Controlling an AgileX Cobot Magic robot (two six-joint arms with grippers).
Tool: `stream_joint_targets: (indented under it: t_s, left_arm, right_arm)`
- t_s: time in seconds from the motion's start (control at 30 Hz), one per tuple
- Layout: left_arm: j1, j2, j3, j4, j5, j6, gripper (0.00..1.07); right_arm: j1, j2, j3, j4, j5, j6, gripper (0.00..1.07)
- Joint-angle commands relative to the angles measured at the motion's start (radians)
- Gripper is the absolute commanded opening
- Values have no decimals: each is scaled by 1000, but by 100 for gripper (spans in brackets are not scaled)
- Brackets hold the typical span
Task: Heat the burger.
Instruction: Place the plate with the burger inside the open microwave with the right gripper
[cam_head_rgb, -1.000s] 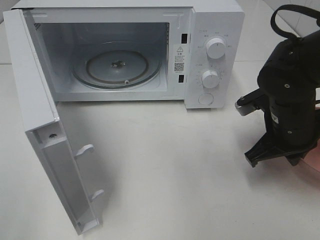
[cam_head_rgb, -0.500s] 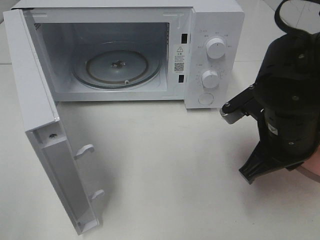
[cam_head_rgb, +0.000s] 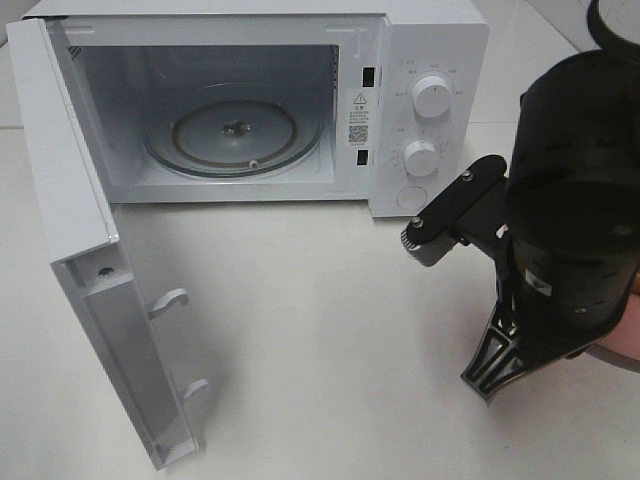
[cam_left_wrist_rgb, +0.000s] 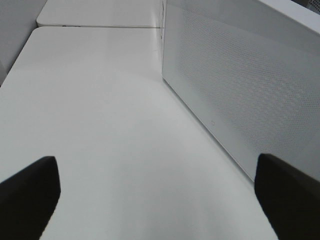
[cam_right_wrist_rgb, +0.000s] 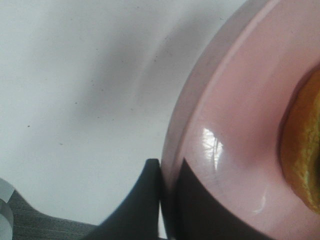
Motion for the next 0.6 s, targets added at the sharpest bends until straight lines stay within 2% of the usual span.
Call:
stream_joint_targets:
  t_s: [0.03,0.33,0.6]
  left_arm:
    - [-2,-25,2,-3,-11,2,98]
    - [-2,-25,2,-3,-11,2,98]
    - [-2,-25,2,-3,-11,2,98]
  right_arm:
    - [54,-9,2,-58,30,-41,0]
    - [116,-9,2,-71,-13,-172,0]
    - [116,-9,2,-107,-75,-241,0]
